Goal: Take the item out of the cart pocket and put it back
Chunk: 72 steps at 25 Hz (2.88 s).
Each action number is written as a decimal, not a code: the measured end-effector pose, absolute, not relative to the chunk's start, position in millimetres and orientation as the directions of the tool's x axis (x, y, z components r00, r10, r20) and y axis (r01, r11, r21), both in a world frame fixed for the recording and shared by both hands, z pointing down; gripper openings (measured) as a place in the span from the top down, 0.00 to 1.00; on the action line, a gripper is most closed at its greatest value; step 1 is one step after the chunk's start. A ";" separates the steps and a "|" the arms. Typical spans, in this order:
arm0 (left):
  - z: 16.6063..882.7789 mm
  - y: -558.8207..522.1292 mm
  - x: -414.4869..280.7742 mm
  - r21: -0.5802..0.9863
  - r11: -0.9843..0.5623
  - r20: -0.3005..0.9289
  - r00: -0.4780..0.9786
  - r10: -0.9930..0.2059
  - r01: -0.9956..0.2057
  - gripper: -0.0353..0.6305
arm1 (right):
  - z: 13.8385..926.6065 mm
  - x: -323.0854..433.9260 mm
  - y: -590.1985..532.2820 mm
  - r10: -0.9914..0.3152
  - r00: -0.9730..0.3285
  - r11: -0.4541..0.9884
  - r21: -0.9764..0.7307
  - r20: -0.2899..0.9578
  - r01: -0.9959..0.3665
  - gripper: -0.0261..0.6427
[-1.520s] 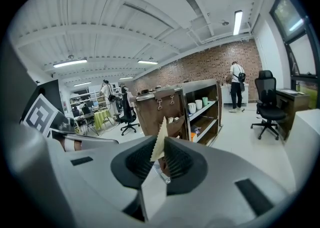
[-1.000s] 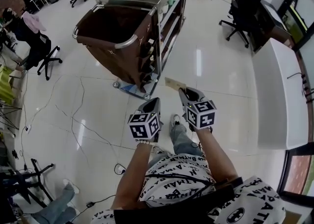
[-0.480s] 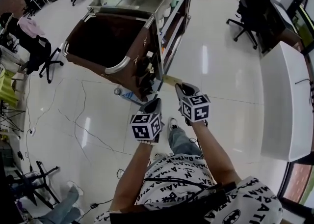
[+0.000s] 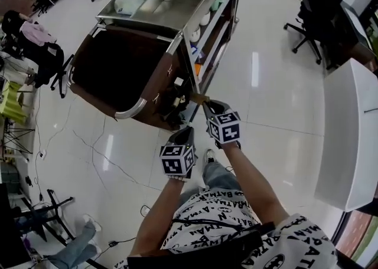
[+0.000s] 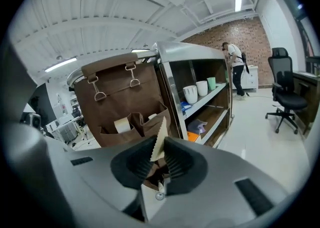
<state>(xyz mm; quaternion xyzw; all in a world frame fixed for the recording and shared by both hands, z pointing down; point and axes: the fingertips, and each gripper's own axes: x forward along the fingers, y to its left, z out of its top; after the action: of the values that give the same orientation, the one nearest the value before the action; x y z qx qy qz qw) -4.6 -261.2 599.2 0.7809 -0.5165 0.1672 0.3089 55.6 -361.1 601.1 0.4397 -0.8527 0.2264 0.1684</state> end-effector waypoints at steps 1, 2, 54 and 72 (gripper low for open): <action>604.5 -265.7 -4.4 0.299 -0.263 0.588 0.394 -0.706 -0.917 0.95 | 607.2 52.1 -369.0 -0.663 -0.564 0.518 -0.243 0.491 -0.820 0.87; 610.0 -270.0 -4.0 0.286 -0.251 0.597 0.377 -0.708 -0.925 0.95 | 613.6 48.4 -376.5 -0.653 -0.572 0.526 -0.245 0.497 -0.814 0.87; 555.6 -175.8 -95.4 0.388 -0.144 0.458 0.326 -0.827 -0.910 0.95 | 546.8 3.4 -265.7 -0.660 -0.601 0.594 -0.177 0.451 -0.785 0.96; 470.1 -67.3 -55.9 0.441 -0.327 0.299 0.481 -0.824 -0.836 0.95 | 466.5 -9.8 -84.3 -0.623 -0.669 0.652 -0.203 0.405 -0.730 0.96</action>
<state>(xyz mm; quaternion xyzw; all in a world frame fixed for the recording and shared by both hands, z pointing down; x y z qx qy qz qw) -55.9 -67.3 470.1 0.8146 -0.5095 0.0101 0.2772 -9.8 -84.3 466.5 0.3776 -0.8962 0.1771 0.1513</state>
